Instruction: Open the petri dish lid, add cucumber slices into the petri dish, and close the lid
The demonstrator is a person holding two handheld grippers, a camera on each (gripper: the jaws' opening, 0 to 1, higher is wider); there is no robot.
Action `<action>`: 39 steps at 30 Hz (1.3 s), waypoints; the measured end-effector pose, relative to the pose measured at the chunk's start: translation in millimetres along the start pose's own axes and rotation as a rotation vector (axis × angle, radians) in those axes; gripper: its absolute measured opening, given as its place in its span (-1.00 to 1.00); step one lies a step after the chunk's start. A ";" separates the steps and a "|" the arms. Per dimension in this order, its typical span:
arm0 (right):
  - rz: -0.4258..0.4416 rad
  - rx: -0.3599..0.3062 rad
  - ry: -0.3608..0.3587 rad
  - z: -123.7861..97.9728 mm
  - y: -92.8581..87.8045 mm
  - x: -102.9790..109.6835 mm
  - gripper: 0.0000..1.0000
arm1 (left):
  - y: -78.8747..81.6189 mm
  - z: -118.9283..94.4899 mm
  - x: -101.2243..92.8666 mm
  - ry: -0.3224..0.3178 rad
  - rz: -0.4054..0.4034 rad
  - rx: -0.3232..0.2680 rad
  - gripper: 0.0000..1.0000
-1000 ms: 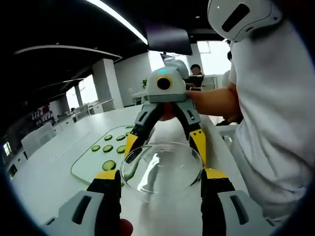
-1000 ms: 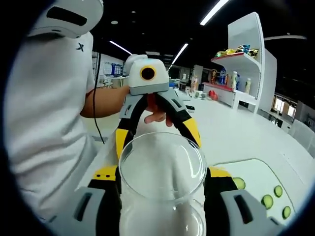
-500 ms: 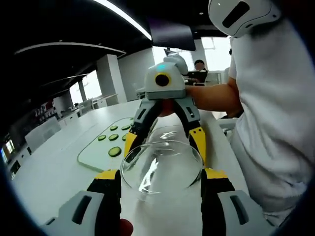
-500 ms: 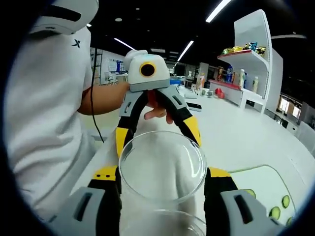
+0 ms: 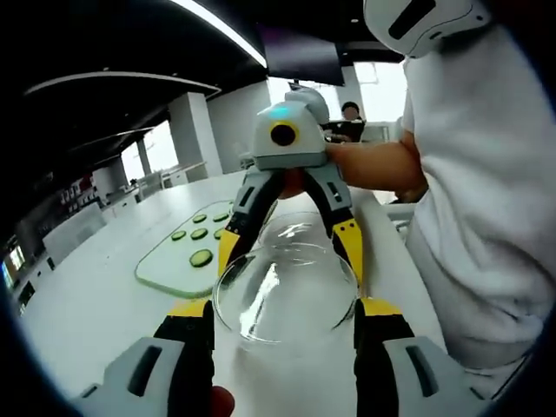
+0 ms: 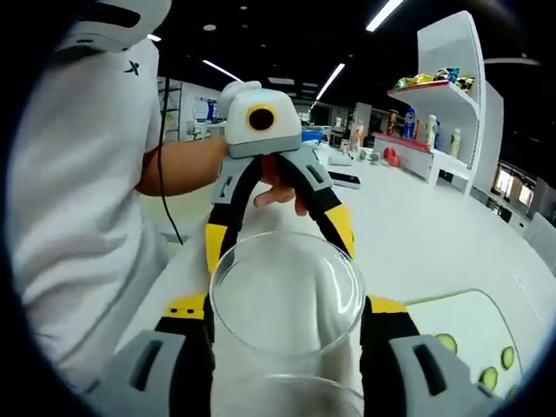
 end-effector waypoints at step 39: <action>0.056 0.041 0.071 19.7 -7.4 3.1 0.36 | -21.0 -5.8 -2.6 -0.019 -0.105 0.025 0.26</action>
Point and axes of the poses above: the point that each gripper's makers call its tool centre point, and the gripper's own axes: z roughly forward along the fingers, x roughly to its left, y roughly out of its top, the point moved 5 cm from there along -z, roughly backward along the fingers, and after that the axes turned 14 degrees about -y, right-handed, at the moved point
